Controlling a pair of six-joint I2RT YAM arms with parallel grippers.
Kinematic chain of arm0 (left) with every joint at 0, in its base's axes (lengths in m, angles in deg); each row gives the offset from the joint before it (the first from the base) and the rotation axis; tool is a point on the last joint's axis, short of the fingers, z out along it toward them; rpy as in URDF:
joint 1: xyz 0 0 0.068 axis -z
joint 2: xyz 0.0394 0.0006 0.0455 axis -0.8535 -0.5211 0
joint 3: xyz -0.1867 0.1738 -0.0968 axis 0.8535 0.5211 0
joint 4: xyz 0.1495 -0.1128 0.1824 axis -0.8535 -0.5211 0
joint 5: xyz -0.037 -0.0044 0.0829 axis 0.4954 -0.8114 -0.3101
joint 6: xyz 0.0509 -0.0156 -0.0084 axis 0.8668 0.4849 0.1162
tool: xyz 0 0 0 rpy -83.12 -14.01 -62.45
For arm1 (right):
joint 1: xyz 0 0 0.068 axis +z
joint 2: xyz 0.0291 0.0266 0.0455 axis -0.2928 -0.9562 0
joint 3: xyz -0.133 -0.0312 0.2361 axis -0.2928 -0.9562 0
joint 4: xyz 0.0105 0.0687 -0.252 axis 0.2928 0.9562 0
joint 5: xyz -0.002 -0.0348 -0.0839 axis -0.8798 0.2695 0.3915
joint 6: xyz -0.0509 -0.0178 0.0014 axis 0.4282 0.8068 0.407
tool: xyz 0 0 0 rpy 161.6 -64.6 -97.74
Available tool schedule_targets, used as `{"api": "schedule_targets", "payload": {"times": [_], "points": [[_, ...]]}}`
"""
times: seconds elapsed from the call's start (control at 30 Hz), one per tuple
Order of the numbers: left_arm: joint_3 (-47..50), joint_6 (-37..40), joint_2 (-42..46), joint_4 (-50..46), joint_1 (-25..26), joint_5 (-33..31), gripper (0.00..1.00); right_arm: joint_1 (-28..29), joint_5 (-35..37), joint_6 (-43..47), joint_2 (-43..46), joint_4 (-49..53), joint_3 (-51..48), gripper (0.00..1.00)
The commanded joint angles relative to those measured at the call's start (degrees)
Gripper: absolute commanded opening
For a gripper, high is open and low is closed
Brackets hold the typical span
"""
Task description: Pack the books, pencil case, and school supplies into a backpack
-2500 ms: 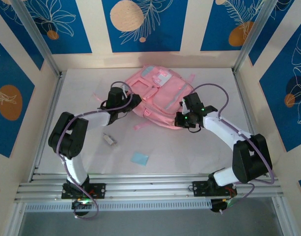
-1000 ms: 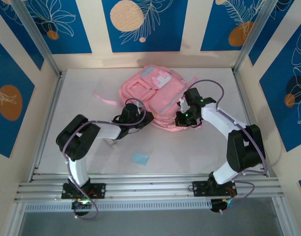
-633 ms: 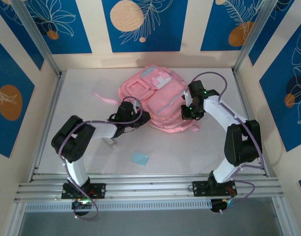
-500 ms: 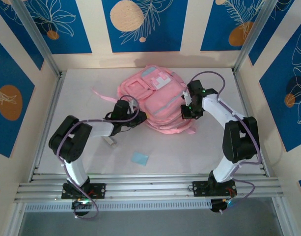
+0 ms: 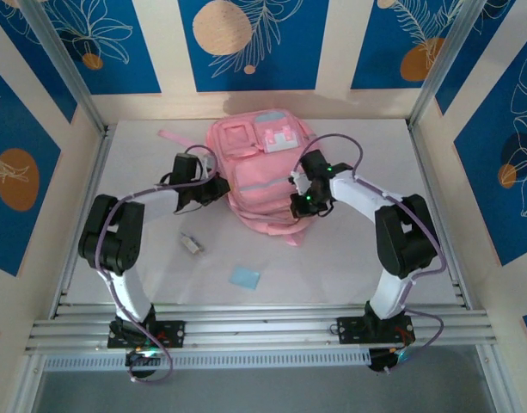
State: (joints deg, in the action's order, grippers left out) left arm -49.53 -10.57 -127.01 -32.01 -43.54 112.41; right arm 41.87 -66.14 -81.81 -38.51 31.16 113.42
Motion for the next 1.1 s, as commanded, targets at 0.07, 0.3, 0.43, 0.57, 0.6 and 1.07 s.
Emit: {"api": "schedule_targets", "payload": {"times": [0.07, 0.3, 0.43, 0.57, 0.6, 1.07], "points": [[-4.5, 0.4, -0.4, -0.7, -1.6, -5.1, 0.19, 5.8, -3.3, -6.0, -3.7, -0.3, -0.6, 0.00], [5.4, -0.3, 11.9, -3.4, -1.1, -7.7, 0.62, 10.5, 8.6, -12.8, -6.9, 2.3, 5.0, 0.00], [11.3, -2.6, 18.9, -4.0, 1.2, -9.7, 0.66, 11.5, 9.7, -16.5, -6.9, 2.8, 6.1, 0.00], [14.9, -6.9, 21.5, -2.6, 5.0, -11.2, 0.67, 13.3, 9.8, -19.2, -7.9, 1.9, 6.5, 0.08], [15.5, -8.0, 21.5, -1.8, 6.1, -11.6, 0.68, 13.9, 10.1, -19.6, -8.5, 1.8, 6.7, 0.10], [19.3, -17.4, 16.6, 7.7, 16.0, -16.9, 0.70, 15.7, 11.6, -23.5, -8.7, -1.3, 4.3, 0.00]]}}
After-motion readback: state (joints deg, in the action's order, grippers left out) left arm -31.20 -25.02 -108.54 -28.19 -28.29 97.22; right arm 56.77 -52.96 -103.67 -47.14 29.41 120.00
